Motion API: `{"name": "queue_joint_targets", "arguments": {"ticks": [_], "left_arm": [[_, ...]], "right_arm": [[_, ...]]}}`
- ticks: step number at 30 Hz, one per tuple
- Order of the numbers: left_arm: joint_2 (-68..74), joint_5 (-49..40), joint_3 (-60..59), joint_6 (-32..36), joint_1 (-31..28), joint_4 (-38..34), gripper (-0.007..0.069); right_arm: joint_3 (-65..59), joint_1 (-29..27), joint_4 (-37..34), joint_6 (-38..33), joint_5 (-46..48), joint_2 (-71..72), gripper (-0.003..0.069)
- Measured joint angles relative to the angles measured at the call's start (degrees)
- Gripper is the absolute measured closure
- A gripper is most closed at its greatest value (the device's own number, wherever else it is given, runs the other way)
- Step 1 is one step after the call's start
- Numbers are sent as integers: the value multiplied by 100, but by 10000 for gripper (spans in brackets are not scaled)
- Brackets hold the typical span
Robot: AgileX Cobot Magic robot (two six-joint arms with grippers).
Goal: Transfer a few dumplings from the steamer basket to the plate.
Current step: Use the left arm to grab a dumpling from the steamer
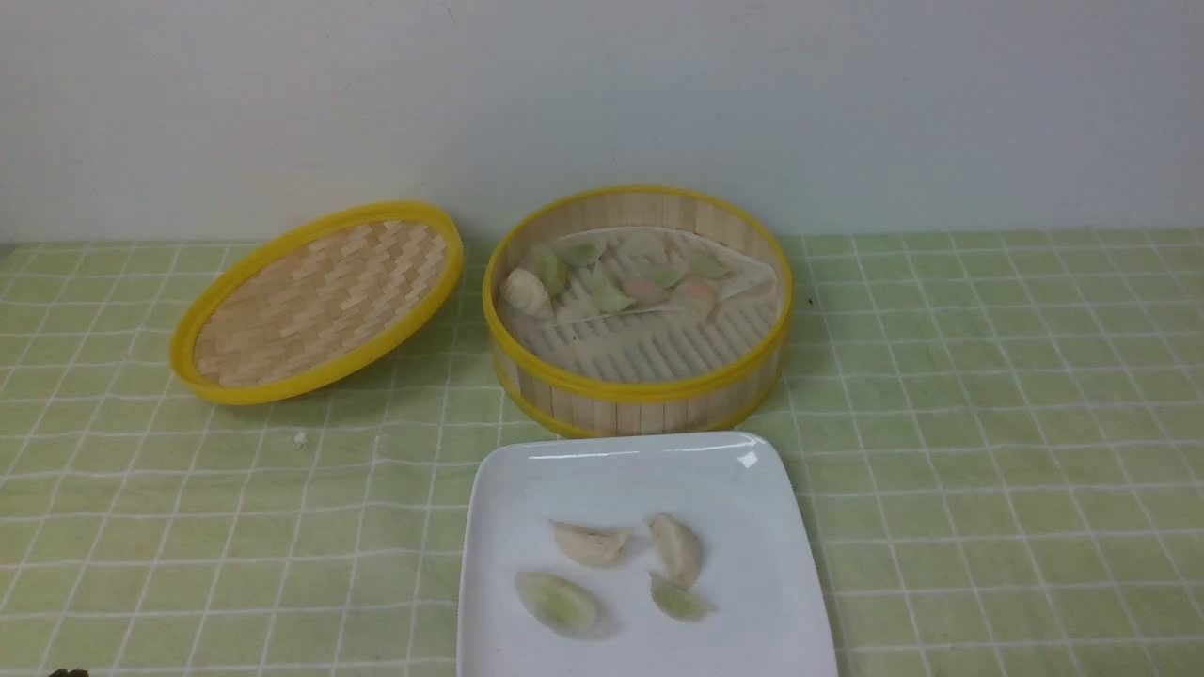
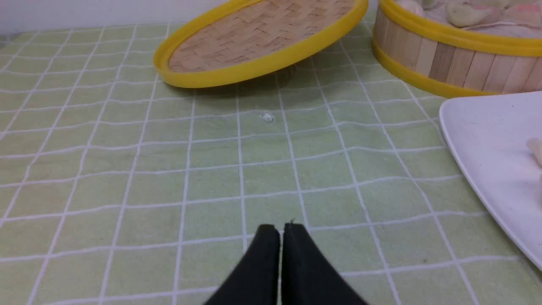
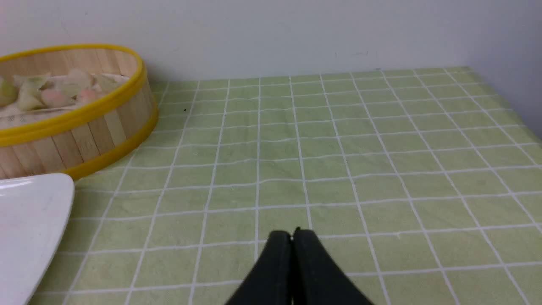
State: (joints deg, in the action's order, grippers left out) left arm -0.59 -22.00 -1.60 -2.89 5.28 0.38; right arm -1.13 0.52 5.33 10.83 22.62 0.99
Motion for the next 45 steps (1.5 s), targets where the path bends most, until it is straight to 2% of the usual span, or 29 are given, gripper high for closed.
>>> {"name": "queue_joint_targets", "arguments": {"ticks": [28, 31, 36, 45], "left_arm": [[0, 46, 0, -6, 0, 80, 631], [0, 415, -6, -81, 0, -4, 631], [0, 1536, -6, -146, 0, -351, 631], [0, 3051, -6, -154, 0, -455, 631]], "right_arm": [[0, 0, 0, 0, 0, 0, 673], [0, 0, 0, 0, 0, 0, 673], [0, 0, 0, 0, 0, 0, 673], [0, 0, 0, 0, 0, 0, 673]]}}
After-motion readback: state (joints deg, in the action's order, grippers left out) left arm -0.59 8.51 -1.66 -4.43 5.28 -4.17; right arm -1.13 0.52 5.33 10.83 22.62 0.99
